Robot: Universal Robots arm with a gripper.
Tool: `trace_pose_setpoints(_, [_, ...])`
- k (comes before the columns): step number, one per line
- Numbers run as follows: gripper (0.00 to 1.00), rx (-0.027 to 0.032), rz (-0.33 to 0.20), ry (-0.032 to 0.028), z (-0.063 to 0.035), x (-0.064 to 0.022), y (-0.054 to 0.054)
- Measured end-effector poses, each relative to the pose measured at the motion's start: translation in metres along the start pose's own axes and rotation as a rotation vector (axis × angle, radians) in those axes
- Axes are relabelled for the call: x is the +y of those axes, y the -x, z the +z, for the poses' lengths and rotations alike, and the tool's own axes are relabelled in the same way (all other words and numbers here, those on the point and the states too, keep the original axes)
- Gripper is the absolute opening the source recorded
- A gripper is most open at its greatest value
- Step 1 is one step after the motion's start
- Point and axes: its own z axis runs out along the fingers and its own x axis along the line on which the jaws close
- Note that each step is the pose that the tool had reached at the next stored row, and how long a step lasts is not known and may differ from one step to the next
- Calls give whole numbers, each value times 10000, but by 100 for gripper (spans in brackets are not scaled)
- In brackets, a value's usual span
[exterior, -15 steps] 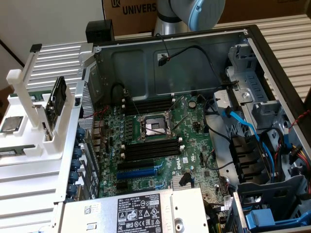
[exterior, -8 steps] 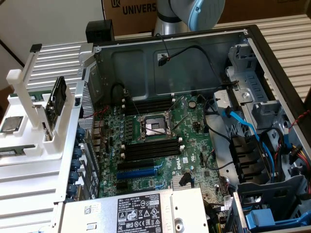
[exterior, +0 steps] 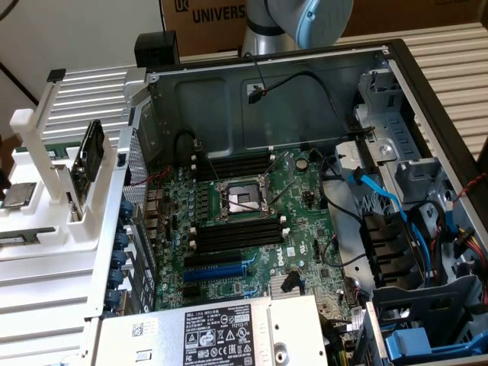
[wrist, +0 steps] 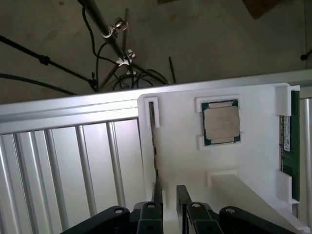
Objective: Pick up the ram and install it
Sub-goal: 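Pick up the ram and move it above insertion slot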
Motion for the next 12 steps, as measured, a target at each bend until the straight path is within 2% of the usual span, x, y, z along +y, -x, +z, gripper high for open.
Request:
trace_pose_setpoints(3, [26, -57, 9, 121, 23, -5, -50])
trace_pose_setpoints(5, [26, -138, 21, 191, 38, -12, -103])
trace_pose_setpoints(7, [26, -226, 33, 299, 47, -21, -149])
trace_pose_setpoints(9, [26, -305, 46, 433, 57, -37, -182])
trace_pose_setpoints(12, [26, -392, 69, 679, 68, -70, -226])
